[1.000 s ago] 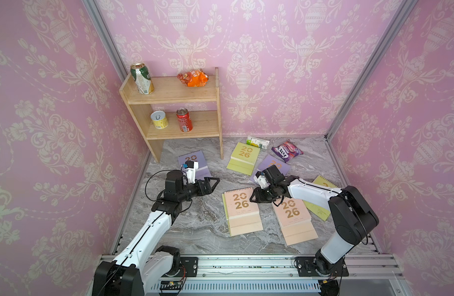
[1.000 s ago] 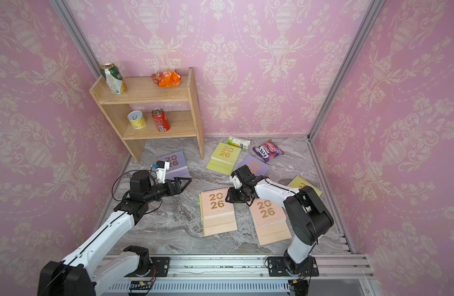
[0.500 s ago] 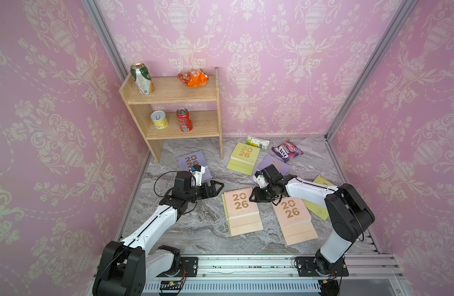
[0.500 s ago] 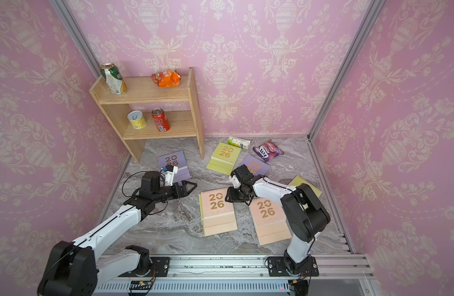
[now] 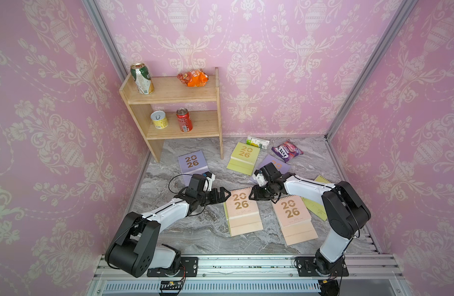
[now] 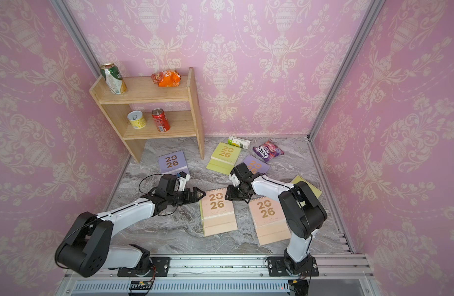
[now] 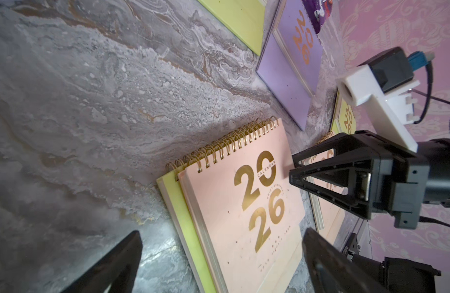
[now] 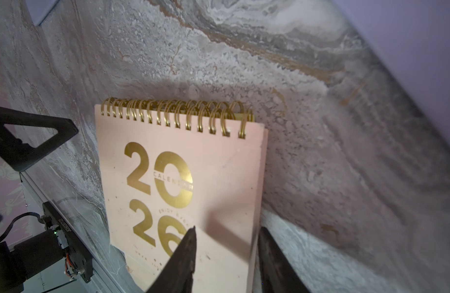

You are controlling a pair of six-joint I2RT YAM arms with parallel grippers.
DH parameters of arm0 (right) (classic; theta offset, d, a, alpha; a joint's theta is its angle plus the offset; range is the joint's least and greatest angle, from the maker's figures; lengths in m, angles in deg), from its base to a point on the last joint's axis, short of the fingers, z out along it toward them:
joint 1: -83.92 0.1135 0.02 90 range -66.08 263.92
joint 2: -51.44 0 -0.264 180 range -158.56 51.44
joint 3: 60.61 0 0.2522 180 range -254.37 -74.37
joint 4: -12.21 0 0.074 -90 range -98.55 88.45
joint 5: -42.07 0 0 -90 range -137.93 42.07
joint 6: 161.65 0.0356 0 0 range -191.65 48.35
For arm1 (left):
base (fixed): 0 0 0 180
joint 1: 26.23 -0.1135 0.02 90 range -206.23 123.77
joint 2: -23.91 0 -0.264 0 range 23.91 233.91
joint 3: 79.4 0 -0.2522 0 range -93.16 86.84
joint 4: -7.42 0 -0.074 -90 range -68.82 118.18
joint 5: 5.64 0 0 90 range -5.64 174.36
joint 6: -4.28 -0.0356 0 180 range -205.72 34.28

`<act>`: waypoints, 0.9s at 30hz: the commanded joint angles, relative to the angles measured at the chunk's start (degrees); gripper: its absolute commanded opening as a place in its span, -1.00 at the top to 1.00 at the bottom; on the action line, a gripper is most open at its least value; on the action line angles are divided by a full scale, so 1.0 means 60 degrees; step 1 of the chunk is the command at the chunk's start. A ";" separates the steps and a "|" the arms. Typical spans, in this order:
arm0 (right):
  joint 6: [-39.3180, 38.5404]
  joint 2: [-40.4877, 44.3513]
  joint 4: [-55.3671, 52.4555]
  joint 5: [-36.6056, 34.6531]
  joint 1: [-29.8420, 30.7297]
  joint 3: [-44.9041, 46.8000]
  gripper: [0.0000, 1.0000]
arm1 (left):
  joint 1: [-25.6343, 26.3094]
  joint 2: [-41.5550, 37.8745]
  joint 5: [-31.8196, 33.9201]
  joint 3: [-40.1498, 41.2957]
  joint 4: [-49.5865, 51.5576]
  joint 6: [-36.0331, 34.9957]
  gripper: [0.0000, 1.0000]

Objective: Stack the calendars
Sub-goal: Place the calendar at the calendar.

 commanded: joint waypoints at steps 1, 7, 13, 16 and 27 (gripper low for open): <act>-0.0283 -0.0204 -0.0111 -0.0089 -0.0052 -0.0274 0.16 | 0.0152 0.0351 0.0354 -0.0236 -0.0229 0.0171 -0.98; -0.0440 -0.0300 -0.0118 -0.0136 -0.0056 -0.0388 0.16 | 0.0251 0.0850 0.0268 -0.0230 -0.0790 0.0395 -0.98; -0.0514 -0.0402 -0.0068 -0.0123 -0.0087 -0.0483 0.16 | 0.0314 0.1301 0.0113 -0.0383 -0.1118 0.0496 -0.98; -0.0562 -0.0446 -0.0009 -0.0063 -0.0081 -0.0520 0.16 | 0.0342 0.1516 0.0058 -0.0416 -0.1336 0.0597 -0.98; -0.0708 -0.0549 0.0081 0.0088 -0.0081 -0.0583 0.16 | 0.0431 0.1948 -0.0128 -0.0578 -0.1728 0.0804 -0.98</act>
